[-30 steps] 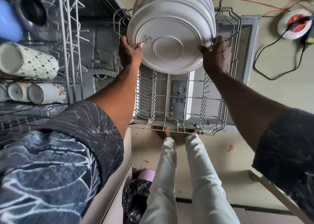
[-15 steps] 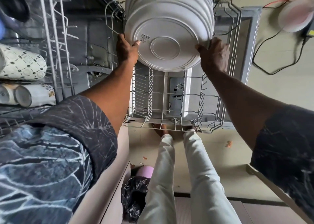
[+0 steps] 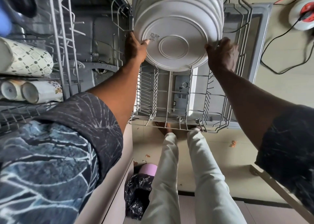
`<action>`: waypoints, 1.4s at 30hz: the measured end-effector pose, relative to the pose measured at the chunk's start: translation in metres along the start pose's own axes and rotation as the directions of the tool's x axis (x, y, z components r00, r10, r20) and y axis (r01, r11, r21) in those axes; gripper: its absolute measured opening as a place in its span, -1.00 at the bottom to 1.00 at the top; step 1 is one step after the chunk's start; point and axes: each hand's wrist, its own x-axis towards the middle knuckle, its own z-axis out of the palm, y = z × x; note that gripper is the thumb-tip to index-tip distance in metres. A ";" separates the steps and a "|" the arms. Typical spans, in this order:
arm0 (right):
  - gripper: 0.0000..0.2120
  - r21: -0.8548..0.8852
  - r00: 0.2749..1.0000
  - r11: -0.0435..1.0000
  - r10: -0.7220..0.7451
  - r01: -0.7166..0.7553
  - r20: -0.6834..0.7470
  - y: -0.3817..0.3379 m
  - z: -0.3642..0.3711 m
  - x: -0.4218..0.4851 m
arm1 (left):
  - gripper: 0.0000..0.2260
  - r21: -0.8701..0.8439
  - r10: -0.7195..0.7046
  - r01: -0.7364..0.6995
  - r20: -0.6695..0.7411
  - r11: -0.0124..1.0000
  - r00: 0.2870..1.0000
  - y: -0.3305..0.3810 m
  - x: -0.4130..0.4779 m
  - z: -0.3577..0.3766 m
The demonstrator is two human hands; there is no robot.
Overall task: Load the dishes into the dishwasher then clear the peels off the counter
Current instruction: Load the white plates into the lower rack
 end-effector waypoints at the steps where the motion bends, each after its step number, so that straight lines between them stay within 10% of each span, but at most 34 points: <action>1: -0.52 -0.021 1.000 1.000 0.000 0.000 -0.015 -0.001 0.001 0.001 | -0.41 -0.004 0.005 -0.005 0.010 1.000 1.000 0.000 0.001 -0.002; 15: -0.66 -0.219 0.994 0.971 -0.107 0.100 -0.022 0.012 -0.010 -0.004 | -0.30 0.148 -0.030 0.026 0.029 0.989 0.999 0.008 -0.027 0.006; 26: -0.60 -0.269 0.846 0.813 -0.437 0.517 0.305 0.008 -0.045 -0.080 | -0.43 0.413 0.402 -0.458 0.220 0.787 0.889 0.011 -0.144 -0.013; 35: -0.51 -0.294 0.776 0.723 -0.533 0.625 0.339 -0.011 -0.126 -0.207 | -0.17 0.402 0.353 -0.401 0.190 0.823 0.916 0.030 -0.291 -0.103; 42: -0.44 -0.290 0.681 0.616 -0.659 0.732 0.319 -0.045 -0.183 -0.268 | -0.38 0.443 0.350 -0.343 0.069 0.828 0.934 0.035 -0.365 -0.187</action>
